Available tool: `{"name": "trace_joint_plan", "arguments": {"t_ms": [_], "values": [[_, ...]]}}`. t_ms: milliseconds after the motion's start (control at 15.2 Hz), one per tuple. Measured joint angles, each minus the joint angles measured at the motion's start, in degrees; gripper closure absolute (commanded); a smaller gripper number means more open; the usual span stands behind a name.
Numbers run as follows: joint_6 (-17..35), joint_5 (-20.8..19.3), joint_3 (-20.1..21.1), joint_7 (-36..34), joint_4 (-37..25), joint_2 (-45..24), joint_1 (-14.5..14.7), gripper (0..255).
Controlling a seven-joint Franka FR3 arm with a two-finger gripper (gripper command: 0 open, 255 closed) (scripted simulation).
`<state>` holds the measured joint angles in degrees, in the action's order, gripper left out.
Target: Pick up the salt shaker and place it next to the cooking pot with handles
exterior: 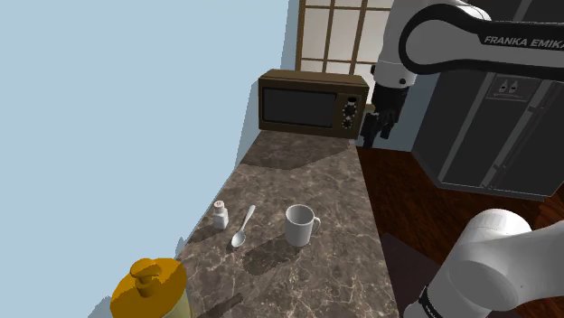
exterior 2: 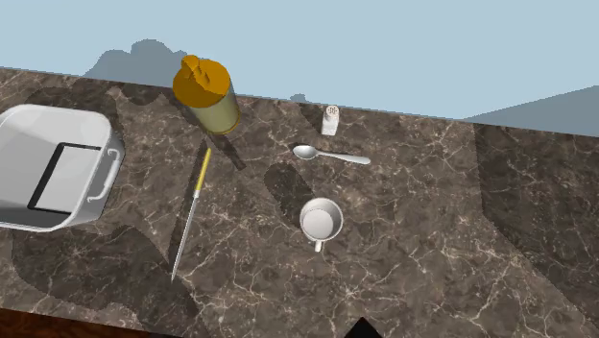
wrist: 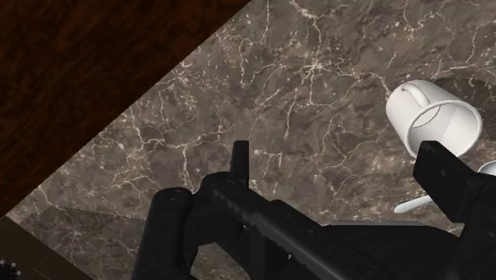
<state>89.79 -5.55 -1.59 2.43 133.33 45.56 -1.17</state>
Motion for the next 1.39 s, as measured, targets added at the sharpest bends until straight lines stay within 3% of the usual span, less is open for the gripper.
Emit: {"name": "trace_joint_plan", "arguments": {"t_ms": [330, 858, 1386], "values": [[3.38, 1.77, 2.91, -3.81, 0.39, -3.44, 0.82, 0], [11.77, 5.02, 10.7, -14.07, -1.92, -15.08, 2.63, 0], [17.7, 4.45, 17.36, -24.18, -9.63, -29.71, 3.55, 0]]}}
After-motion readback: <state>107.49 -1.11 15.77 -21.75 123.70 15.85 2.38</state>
